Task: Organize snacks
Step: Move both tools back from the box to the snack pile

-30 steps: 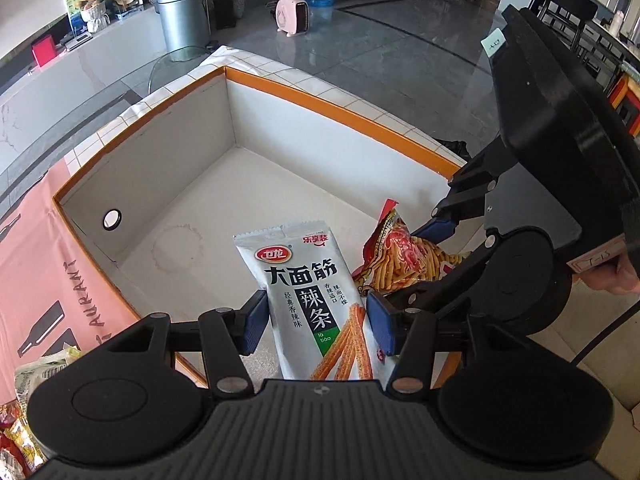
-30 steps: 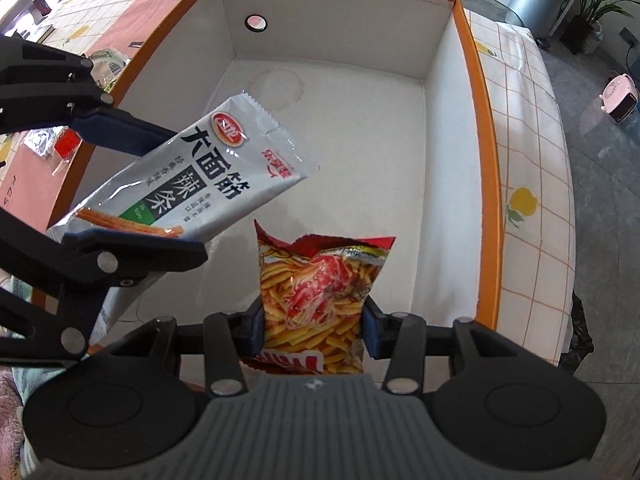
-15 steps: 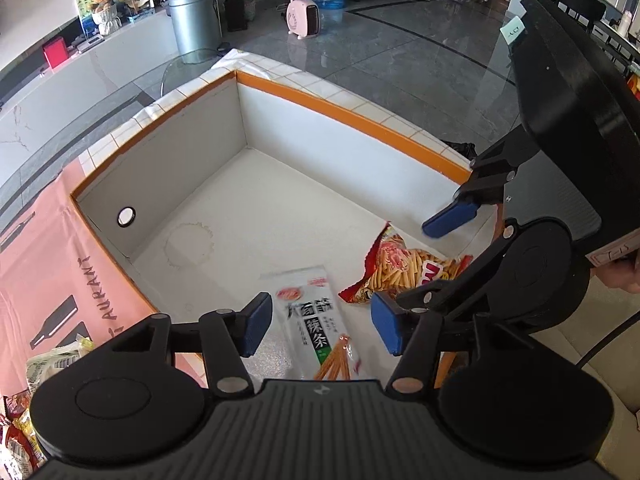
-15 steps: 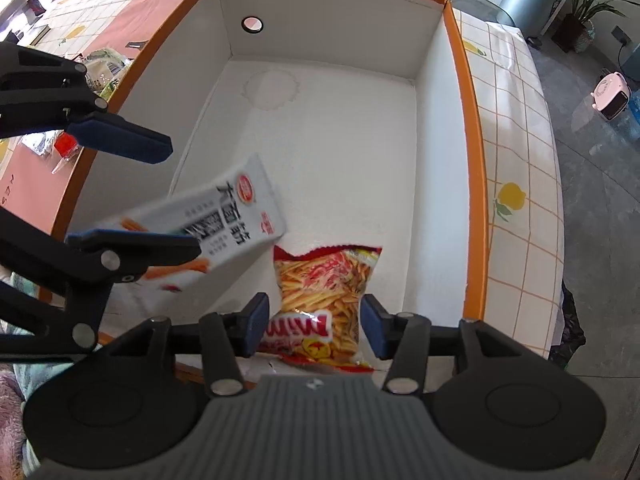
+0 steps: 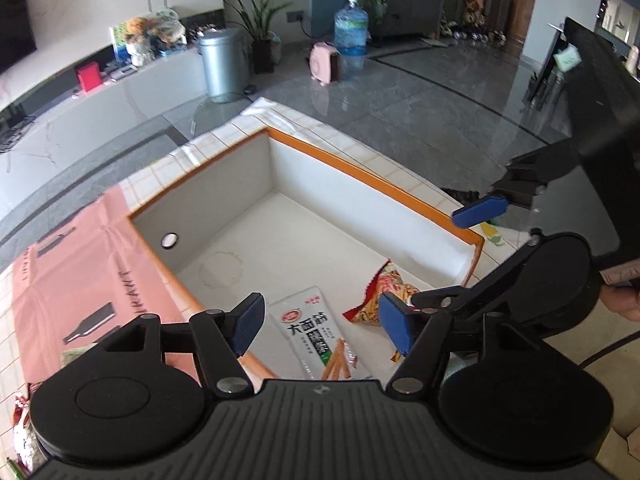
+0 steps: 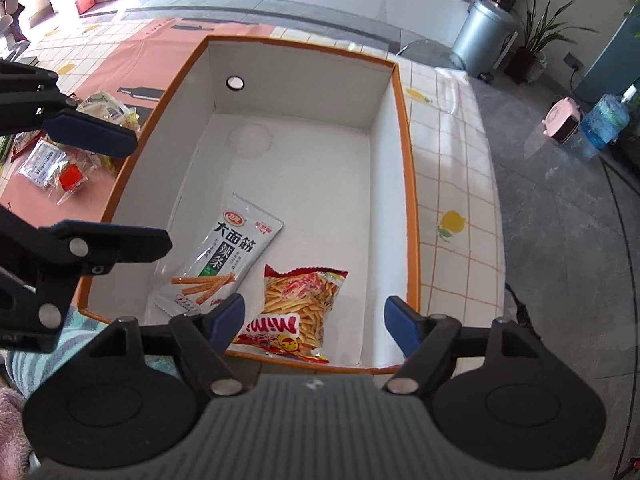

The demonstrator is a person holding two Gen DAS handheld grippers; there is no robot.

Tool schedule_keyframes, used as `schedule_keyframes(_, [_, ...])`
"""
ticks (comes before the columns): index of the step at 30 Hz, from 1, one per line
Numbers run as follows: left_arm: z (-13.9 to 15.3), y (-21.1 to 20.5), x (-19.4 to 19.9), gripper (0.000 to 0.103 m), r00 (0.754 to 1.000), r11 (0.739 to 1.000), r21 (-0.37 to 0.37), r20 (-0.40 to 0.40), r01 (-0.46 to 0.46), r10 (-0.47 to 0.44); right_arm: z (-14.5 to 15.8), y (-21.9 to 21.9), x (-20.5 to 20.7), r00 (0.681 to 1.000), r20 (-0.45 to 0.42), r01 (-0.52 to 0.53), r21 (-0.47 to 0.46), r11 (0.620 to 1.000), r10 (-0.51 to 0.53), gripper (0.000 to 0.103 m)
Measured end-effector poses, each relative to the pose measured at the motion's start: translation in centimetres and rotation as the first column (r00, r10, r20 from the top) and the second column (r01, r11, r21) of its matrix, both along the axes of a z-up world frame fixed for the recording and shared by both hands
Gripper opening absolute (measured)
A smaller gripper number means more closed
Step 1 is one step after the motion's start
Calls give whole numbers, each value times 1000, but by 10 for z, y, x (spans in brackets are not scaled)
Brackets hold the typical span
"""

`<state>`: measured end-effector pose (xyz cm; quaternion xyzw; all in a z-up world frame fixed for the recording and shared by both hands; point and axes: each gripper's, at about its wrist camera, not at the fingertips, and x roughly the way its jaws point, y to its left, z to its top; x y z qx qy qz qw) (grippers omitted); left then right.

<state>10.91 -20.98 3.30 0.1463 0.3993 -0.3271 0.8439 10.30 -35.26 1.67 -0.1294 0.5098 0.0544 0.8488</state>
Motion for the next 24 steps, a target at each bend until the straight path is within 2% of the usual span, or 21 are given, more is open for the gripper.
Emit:
schedule_keyframes(4, [15,24,-12,77,997,998,-29,58,-51,53,19,13,-21,994,107,19,21,1000,-21,77])
schedule_keyframes(8, [25,48,-25,77,985,993,-47,124,-113,118,32,26,-37,982,172,54,144,988,-79,77])
schedule_keyframes(12, [27,77,-34,77,968,979,-80,155,-188,199,31,46,-47,965,217,87,260,962,-145,78])
schedule_keyframes(15, [24,103,-40,77,949,960,-113,160,-256,272,26,68,-52,950,249,102,317,943,-186,78])
schedule_keyframes(19, [17,139,-44,77,919,927,-160,156,-339,363,17,103,-59,925,311,109,339,935,-220,78])
schedule_keyframes(24, [-6,183,-48,77,877,877,-202,123,-437,465,2,146,-65,909,342,95,384,919,-237,77])
